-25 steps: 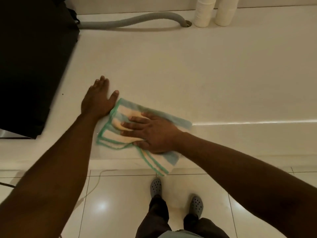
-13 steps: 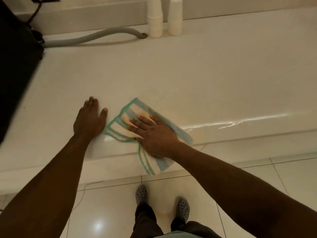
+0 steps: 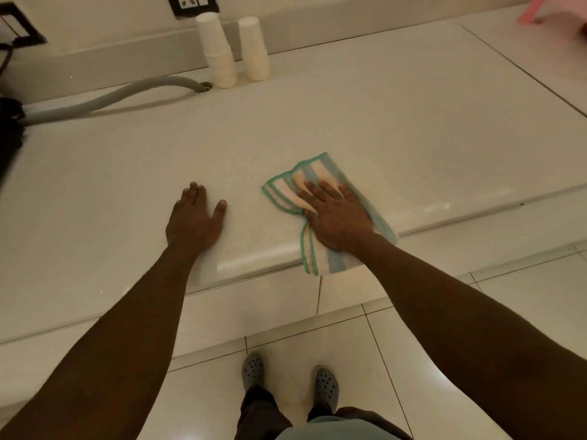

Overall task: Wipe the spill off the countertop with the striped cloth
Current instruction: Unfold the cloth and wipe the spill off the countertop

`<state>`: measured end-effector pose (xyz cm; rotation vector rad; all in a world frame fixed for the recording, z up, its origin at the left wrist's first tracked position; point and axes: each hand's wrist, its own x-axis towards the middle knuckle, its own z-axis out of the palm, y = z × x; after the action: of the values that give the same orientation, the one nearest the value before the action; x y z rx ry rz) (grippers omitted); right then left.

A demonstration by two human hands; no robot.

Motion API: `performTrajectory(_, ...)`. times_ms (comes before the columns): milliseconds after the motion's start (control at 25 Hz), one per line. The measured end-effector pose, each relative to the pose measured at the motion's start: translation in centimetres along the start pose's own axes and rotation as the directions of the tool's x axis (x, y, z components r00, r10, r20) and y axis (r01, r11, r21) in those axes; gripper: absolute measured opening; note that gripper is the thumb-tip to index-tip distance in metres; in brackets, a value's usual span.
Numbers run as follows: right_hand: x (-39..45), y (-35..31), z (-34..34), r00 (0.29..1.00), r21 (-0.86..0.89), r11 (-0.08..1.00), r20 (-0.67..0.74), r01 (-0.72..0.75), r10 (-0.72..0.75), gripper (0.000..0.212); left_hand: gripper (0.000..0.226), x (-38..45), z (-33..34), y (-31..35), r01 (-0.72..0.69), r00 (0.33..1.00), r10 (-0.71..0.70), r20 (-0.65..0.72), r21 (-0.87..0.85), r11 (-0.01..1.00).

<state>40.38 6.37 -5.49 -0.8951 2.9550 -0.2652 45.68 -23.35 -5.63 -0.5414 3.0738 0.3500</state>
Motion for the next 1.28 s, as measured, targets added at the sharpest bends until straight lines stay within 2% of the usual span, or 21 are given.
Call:
performTrajectory(360,-1.0,7.9,-1.3,0.967,0.037,0.968,-0.053,-0.249,0.251,0.052,0.078,2.8,1.6,9.2,-0.182,0.981,0.183,0.066,-0.018,0.983)
performTrajectory(600,-0.5,10.2,-1.8,0.910,0.035,0.912,-0.057,-0.408,0.410,0.054,0.081,5.7,2.1,12.0,-0.266,0.960,0.264,0.095,0.008,0.964)
performTrajectory(800,1.1,10.7,-2.3,0.829,0.044,0.829,-0.037,-0.557,0.559,0.054,0.079,7.8,2.2,12.8,-0.316,0.944,0.316,0.101,-0.008,0.949)
performTrajectory(1000,2.4,11.3,-2.4,0.800,0.049,0.800,-0.035,-0.597,0.599,0.055,0.080,9.3,2.8,13.7,-0.348,0.934,0.346,0.093,0.012,0.937)
performTrajectory(1280,5.7,13.9,-2.5,0.821,0.054,0.821,-0.036,-0.568,0.570,0.056,0.085,11.2,3.6,15.9,-0.340,0.939,0.339,0.063,0.004,0.941)
